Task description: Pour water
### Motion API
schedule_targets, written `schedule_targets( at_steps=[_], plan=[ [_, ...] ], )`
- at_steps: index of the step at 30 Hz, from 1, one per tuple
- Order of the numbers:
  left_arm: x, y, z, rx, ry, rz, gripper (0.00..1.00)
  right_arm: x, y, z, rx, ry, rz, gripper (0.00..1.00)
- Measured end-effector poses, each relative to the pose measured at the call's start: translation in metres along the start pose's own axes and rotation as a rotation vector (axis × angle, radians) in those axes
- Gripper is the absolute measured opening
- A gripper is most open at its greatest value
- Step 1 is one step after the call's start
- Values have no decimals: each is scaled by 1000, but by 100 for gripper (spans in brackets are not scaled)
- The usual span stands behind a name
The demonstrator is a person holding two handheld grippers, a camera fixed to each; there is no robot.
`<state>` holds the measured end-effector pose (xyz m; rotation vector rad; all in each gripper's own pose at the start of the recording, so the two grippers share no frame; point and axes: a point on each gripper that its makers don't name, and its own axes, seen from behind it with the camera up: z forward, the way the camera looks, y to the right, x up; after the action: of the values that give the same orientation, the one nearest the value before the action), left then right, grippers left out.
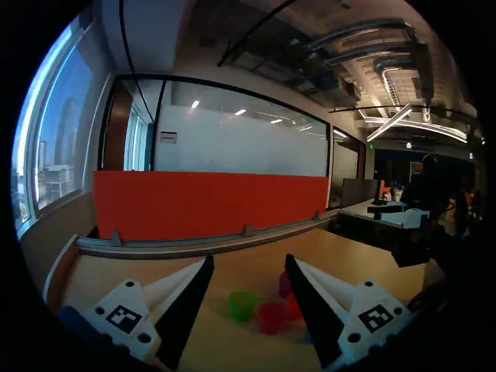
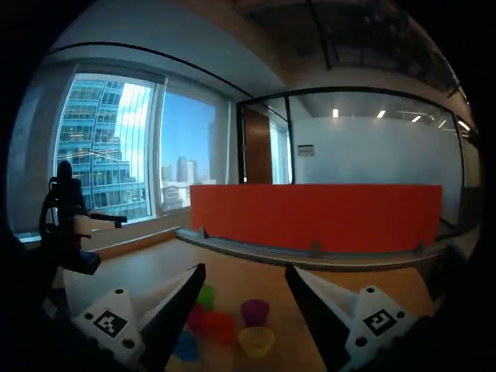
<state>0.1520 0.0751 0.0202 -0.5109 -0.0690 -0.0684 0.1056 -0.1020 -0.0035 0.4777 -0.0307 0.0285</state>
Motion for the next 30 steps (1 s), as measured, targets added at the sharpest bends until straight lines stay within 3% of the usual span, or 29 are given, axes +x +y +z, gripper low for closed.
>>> schedule_targets(
  at_steps=[9,18,30],
  plan=[
    [-9,9,4,-39,-26,31,84,3,-17,3,79,-3,7,99],
    [-27,18,4,-81,-93,55,84,-12,-35,4,167,-79,-31,99],
    [-40,20,5,-108,-146,94,84,-26,-44,3,225,-147,-75,99]
  ],
)
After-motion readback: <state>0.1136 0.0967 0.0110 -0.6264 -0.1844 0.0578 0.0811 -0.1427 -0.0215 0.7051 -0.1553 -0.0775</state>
